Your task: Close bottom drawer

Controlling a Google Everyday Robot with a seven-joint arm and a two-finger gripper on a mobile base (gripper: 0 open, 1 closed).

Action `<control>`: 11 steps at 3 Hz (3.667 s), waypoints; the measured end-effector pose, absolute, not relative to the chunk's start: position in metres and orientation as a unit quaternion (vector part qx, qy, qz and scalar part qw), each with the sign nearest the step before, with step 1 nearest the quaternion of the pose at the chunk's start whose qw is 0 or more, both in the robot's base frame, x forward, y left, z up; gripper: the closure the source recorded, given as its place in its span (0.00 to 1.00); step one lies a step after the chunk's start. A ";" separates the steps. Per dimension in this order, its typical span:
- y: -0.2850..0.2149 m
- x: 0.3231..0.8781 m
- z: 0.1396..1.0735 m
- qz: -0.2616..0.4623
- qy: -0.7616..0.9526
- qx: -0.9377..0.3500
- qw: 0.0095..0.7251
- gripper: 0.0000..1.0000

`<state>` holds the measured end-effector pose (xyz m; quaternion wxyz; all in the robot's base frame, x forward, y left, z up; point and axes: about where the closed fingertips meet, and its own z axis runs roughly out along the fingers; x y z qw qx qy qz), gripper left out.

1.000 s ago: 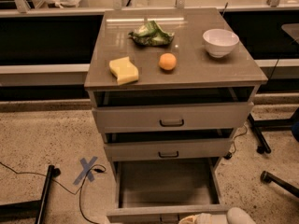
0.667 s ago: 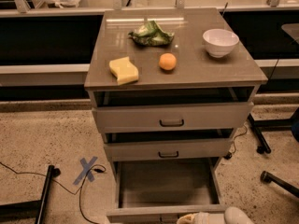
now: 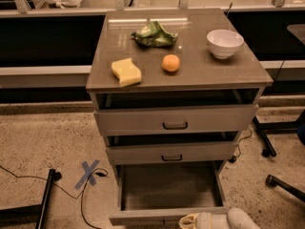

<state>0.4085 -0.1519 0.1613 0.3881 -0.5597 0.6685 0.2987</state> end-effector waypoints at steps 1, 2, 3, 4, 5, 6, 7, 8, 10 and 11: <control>-0.153 0.424 0.159 0.295 0.667 -0.560 0.392 1.00; -0.150 0.448 0.161 0.290 0.662 -0.567 0.396 1.00; -0.144 0.477 0.165 0.292 0.654 -0.571 0.402 1.00; -0.139 0.506 0.171 0.300 0.646 -0.571 0.408 1.00; -0.134 0.542 0.179 0.303 0.641 -0.570 0.416 1.00; -0.133 0.559 0.181 0.300 0.645 -0.563 0.422 1.00; -0.134 0.587 0.179 0.278 0.667 -0.531 0.443 1.00; -0.138 0.614 0.178 0.240 0.698 -0.485 0.469 1.00; -0.137 0.635 0.174 0.200 0.726 -0.436 0.493 1.00; -0.137 0.620 0.181 0.207 0.709 -0.452 0.500 1.00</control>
Offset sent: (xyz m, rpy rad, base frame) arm 0.0759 0.0011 0.0049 -0.0218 -0.0619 0.0118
